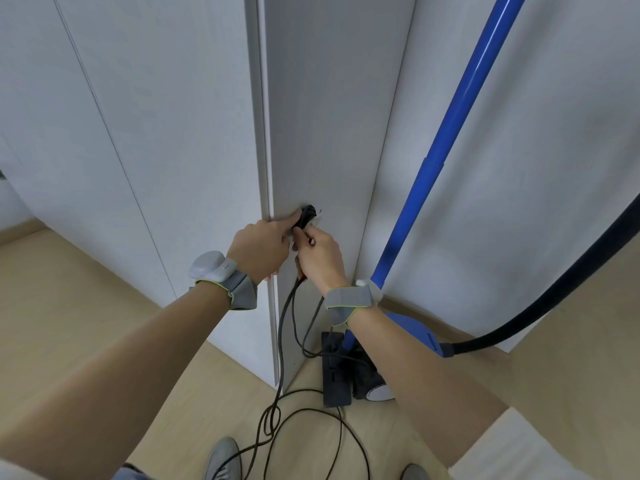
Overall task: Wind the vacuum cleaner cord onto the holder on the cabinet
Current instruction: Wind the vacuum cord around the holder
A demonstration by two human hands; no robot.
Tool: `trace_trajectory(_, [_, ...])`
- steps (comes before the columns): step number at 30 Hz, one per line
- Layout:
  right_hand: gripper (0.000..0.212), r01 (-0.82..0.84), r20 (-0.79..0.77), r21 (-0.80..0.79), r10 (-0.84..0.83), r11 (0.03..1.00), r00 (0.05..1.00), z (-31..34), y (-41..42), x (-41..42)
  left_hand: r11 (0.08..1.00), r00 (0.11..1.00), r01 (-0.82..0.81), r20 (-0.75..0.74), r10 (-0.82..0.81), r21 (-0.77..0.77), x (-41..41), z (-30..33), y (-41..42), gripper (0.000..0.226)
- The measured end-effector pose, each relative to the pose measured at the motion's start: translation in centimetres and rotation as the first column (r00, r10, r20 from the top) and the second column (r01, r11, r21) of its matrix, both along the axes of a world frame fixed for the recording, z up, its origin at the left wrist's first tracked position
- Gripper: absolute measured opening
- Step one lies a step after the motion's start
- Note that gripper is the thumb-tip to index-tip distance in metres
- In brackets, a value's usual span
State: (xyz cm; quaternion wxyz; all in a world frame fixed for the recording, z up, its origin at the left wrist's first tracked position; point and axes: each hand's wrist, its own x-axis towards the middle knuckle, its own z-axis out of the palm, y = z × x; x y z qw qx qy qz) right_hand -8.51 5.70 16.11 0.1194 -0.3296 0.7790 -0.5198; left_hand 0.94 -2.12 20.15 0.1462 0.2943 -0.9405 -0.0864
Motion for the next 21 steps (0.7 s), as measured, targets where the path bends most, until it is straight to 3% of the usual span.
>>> trace_trajectory(6, [0.035, 0.006, -0.151, 0.016, -0.003, 1.0, 0.989, -1.3, 0.7, 1.0, 0.998, 0.997, -0.066, 0.031, 0.066, 0.021, -0.1, 0.2, 0.0, 0.051])
trace_trajectory(9, [0.035, -0.003, -0.166, 0.033, 0.009, 0.999, 0.986, -1.5, 0.8, 0.9, 0.997, 0.996, -0.071, 0.063, 0.07, 0.013, -0.1, 0.4, 0.0, 0.049])
trace_trajectory(15, [0.028, -0.01, -0.146, 0.051, 0.017, 0.999, 0.989, -2.0, 0.6, 1.8, 0.997, 0.995, -0.071, -0.071, 0.071, -0.001, -0.1, 0.0, 0.0, 0.049])
trace_trajectory(21, [0.025, -0.038, -0.167, 0.135, 0.061, 0.99, 0.984, -3.7, 0.0, 3.7, 1.0, 1.0, -0.021, 0.009, 0.022, -0.022, -0.3, 0.0, -0.1, 0.059])
